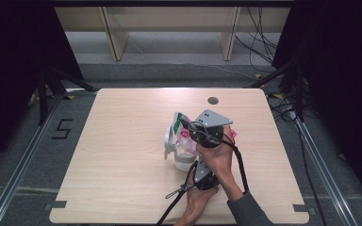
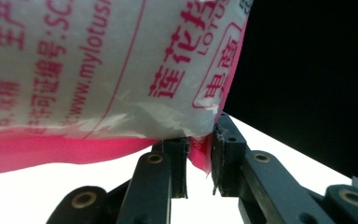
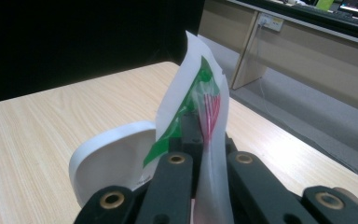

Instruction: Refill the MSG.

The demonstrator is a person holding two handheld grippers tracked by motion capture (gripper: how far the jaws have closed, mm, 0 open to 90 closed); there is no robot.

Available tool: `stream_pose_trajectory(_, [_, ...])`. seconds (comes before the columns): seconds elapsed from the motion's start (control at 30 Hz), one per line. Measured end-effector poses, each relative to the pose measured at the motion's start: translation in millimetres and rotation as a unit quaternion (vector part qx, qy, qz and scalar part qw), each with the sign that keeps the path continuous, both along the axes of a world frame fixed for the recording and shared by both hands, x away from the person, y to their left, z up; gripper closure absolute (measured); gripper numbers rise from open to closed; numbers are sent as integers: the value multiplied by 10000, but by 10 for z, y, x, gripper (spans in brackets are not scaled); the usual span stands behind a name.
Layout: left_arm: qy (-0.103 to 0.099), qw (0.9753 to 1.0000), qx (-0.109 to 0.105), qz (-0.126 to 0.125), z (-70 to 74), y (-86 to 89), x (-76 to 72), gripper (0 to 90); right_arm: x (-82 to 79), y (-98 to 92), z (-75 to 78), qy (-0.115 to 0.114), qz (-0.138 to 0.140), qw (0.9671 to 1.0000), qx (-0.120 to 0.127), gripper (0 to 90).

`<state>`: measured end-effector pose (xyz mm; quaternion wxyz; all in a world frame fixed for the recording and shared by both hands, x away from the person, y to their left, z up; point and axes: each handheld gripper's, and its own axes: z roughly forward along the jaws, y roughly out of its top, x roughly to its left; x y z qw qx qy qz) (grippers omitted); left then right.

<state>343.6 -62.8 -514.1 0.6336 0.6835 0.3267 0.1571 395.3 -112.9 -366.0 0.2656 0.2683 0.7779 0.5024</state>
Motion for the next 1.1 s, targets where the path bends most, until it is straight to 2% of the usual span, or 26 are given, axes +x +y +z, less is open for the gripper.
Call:
stream_pose_trajectory(0.07, [-3, 10000, -2, 2, -2, -1, 2, 776, -4, 0, 1, 30, -2, 10000, 5, 900])
stream_pose_trajectory(0.13, [-9, 10000, 1, -13, -4, -3, 3, 776, 8, -3, -1, -44, 9, 10000, 23, 900])
stream_pose_trajectory(0.23, [-2, 10000, -3, -10, -5, -2, 1, 776, 4, -7, -2, 71, 8, 10000, 41, 900])
stream_pose_trajectory(0.27, [1, 10000, -6, -5, -4, -3, 3, 776, 11, -10, -1, -34, 2, 10000, 17, 900])
stream_pose_trajectory(0.33, [-5, 10000, -9, -4, -2, -5, 4, 775, 5, -1, -1, -61, 5, 10000, -4, 900])
stream_pose_trajectory(0.37, [0, 10000, -4, -7, -2, -3, 3, 775, -8, -3, 6, 71, 27, 10000, -34, 900])
stream_pose_trajectory(0.5, [1, 10000, -4, -15, -4, -6, 3, 775, 8, -8, -2, -46, 4, 10000, 7, 900])
stream_pose_trajectory(0.63, [-11, 10000, 14, -17, -6, -2, 1, 775, -6, -12, 0, 143, -28, 9999, 78, 900])
stream_pose_trajectory(0.77, [-9, 10000, 25, 5, -3, -7, 1, 775, 7, -14, 4, -44, -11, 10000, -14, 900])
stream_pose_trajectory(0.83, [-9, 10000, 44, 10, -3, -5, 1, 776, 7, -10, -3, 22, -18, 10000, 74, 900])
stream_pose_trajectory(0.87, [5, 9999, 127, 60, 4, -5, -4, 775, -7, -7, -2, 99, -42, 9999, 70, 900])
stream_pose_trajectory(0.97, [-2, 9999, 97, 41, 5, -7, 0, 775, 4, 0, -1, -68, -12, 10000, -2, 900])
stream_pose_trajectory(1.0, [-20, 10000, 14, -4, 0, -9, 7, 776, 6, -6, 3, -106, -35, 9999, -34, 900])
stream_pose_trajectory(1.1, [-20, 10000, -10, -1, 0, -14, 10, 776, -1, -3, 6, -27, 42, 10000, -40, 900])
